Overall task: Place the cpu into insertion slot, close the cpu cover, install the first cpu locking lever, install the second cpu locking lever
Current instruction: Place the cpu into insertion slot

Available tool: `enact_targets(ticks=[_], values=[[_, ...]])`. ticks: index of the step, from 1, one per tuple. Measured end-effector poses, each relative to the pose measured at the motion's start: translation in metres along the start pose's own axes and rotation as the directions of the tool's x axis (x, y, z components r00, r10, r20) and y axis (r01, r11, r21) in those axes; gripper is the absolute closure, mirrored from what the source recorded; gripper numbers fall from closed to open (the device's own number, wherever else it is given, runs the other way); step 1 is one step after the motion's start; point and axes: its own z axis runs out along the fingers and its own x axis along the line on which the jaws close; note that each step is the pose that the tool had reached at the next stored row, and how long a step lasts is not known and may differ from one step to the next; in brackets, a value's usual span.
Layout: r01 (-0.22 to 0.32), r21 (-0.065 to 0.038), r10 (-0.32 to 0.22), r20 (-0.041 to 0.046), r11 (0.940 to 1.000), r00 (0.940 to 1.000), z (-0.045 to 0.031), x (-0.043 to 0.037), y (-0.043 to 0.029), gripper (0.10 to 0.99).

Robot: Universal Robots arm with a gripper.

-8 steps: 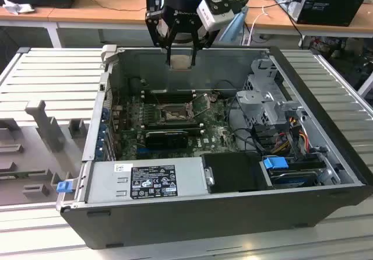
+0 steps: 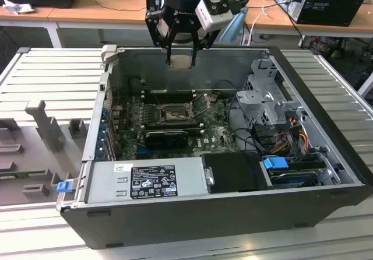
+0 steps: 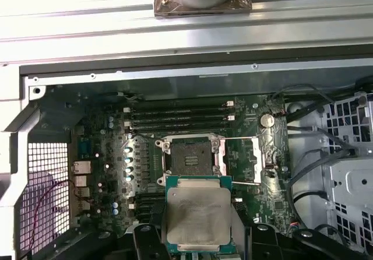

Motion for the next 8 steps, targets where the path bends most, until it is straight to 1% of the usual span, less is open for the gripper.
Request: enact_targets(ticks=[8], values=[[-0.039, -0.001, 0.039, 0.0035, 0.9992, 0.9992, 0.0000, 0.0000, 0.0000, 0.557]])
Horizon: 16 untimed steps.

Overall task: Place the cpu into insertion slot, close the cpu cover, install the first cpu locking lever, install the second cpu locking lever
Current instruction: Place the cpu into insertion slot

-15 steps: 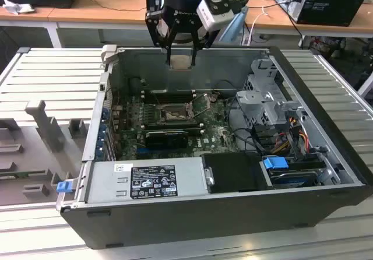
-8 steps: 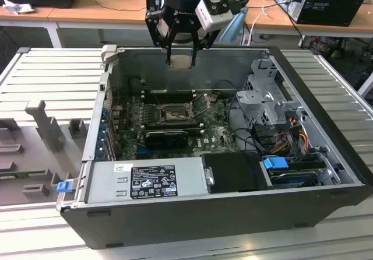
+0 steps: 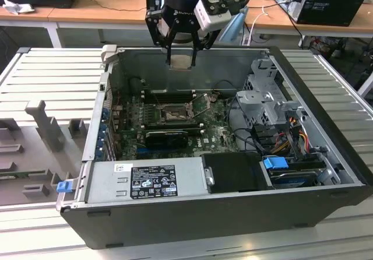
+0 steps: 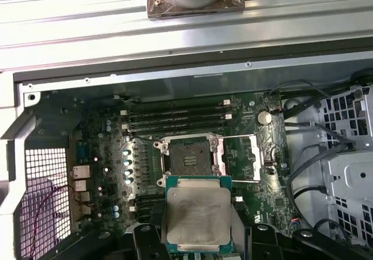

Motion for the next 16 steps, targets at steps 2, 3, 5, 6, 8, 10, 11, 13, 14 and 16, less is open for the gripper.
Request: enact_targets(ticks=[2, 3, 5, 6, 8, 10, 11, 13, 14, 16], values=[[-0.021, 0.000, 0.021, 0.0019, 0.9998, 0.9998, 0.0000, 0.0002, 0.0000, 0.557], [-0.030, -0.001, 0.030, 0.0027, 0.9995, 0.9995, 0.0000, 0.0002, 0.0000, 0.557], [-0.039, -0.001, 0.039, 0.0035, 0.9992, 0.9992, 0.0000, 0.0002, 0.0000, 0.557], [-0.042, -0.001, 0.042, 0.0038, 0.9991, 0.9991, 0.0000, 0.0002, 0.0000, 0.557], [-0.048, -0.001, 0.048, 0.0043, 0.9988, 0.9988, 0.0000, 0.0003, 0.0000, 0.557], [-0.054, -0.001, 0.054, 0.0048, 0.9985, 0.9985, 0.0000, 0.0003, 0.0000, 0.557], [-0.058, -0.001, 0.058, 0.0051, 0.9983, 0.9983, 0.0000, 0.0003, 0.0000, 0.557], [-0.065, -0.001, 0.065, 0.0058, 0.9979, 0.9979, 0.0000, 0.0003, 0.0000, 0.557], [-0.070, -0.002, 0.070, 0.0062, 0.9976, 0.9976, 0.0000, 0.0003, 0.0000, 0.557], [-0.087, -0.002, 0.087, 0.0078, 0.9962, 0.9961, 0.0000, 0.0002, 0.0000, 0.557]])
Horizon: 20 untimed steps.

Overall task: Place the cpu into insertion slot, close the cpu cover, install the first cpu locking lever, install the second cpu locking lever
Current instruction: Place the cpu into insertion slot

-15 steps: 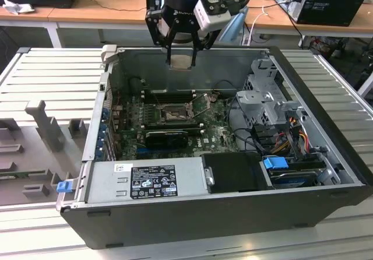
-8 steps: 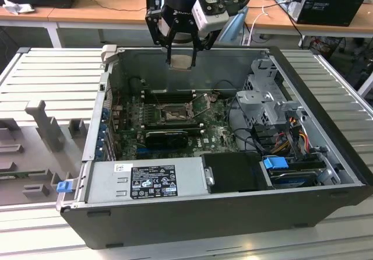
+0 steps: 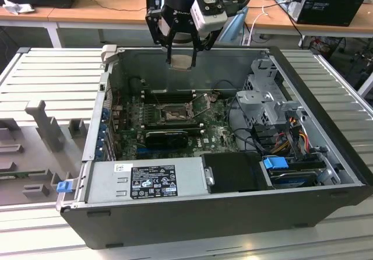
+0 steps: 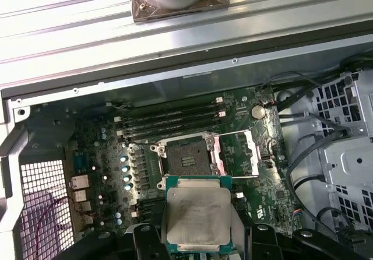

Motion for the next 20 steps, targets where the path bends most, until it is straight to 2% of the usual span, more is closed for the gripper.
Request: enact_targets(ticks=[7, 8, 10, 17, 19, 20], values=[[-0.069, -0.001, 0.069, 0.0061, 0.9976, 0.9976, 0.0002, 0.0000, -0.0001, 0.557], [-0.100, -0.002, 0.100, 0.0088, 0.9950, 0.9950, 0.0003, 0.0000, -0.0001, 0.557], [-0.127, -0.003, 0.127, 0.0112, 0.9918, 0.9918, 0.0005, 0.0000, -0.0001, 0.557], [-0.233, -0.007, 0.233, 0.0203, 0.9725, 0.9722, 0.0009, 0.0000, -0.0001, 0.557], [-0.261, -0.008, 0.262, 0.0228, 0.9652, 0.9649, 0.0011, 0.0000, -0.0001, 0.557], [-0.282, -0.009, 0.282, 0.0245, 0.9594, 0.9590, 0.0012, 0.0000, -0.0001, 0.557]])
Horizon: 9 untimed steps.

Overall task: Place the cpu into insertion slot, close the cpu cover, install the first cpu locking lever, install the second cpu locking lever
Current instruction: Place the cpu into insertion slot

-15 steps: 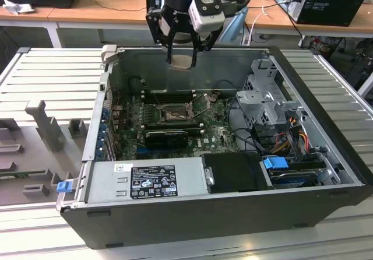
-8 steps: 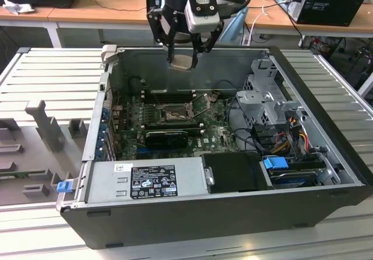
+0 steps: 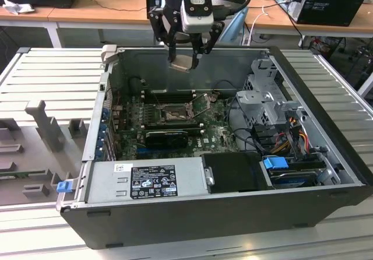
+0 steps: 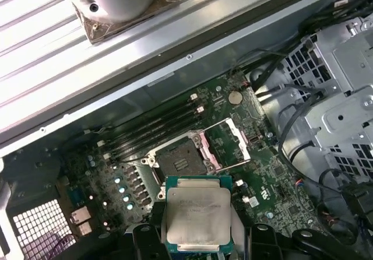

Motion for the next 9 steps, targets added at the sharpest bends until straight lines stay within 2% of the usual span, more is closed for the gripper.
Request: enact_targets(ticks=[5, 9], values=[[-0.090, -0.002, 0.090, 0.0079, 0.9960, 0.9959, 0.0004, 0.0000, 0.0000, 0.557], [-0.147, -0.004, 0.147, 0.0130, 0.9891, 0.9890, 0.0006, 0.0000, -0.0001, 0.557]])
